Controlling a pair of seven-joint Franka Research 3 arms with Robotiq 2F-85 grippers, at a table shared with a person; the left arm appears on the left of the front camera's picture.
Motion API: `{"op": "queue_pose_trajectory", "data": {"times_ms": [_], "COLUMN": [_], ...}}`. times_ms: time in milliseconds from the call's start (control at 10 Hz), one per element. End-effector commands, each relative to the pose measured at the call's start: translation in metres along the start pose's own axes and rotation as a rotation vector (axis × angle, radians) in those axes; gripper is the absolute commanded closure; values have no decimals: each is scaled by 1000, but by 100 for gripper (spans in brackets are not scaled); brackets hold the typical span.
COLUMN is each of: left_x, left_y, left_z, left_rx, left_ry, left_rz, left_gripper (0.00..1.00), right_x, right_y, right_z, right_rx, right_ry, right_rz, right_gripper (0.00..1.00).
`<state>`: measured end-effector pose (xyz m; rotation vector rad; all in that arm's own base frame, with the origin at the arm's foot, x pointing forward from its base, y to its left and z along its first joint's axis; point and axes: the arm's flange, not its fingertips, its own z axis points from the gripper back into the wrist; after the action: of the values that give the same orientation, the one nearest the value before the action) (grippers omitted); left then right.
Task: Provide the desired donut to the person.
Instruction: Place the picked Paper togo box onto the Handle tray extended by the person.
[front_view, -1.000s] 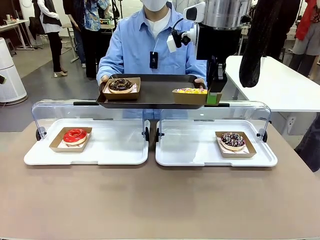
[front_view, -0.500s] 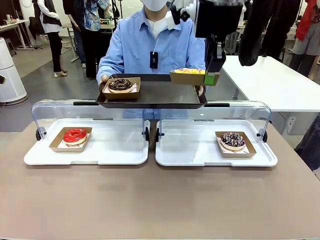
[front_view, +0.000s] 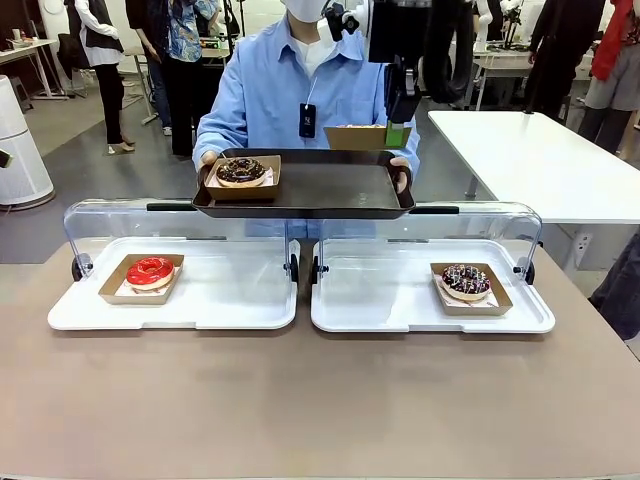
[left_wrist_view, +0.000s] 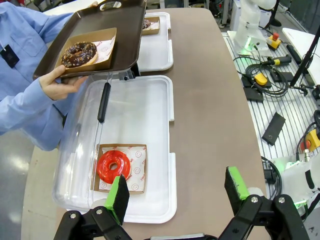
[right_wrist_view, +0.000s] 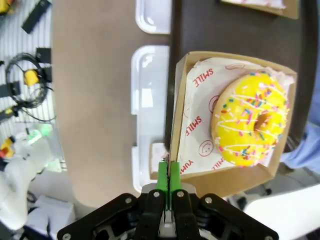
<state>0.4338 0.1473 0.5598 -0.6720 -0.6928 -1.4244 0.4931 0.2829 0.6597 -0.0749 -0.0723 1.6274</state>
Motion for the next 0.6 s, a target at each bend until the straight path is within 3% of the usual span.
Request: {"op": "queue_pose_trajectory", "data": {"times_ms": [0, 500], "left_x": [1, 1], "left_y": [-1, -1], "left_z": [1, 1], "left_rx": [10, 10], "left_ry": [-10, -10], "left_rz": [3, 3], "left_gripper": [0, 0], "right_x": [4, -5], "right_y": [-36, -63], "right_z": [8, -39], "right_rx": [0, -10], "right_ry": [63, 9], "right_rz": [62, 104], "right_gripper": [98, 98]}}
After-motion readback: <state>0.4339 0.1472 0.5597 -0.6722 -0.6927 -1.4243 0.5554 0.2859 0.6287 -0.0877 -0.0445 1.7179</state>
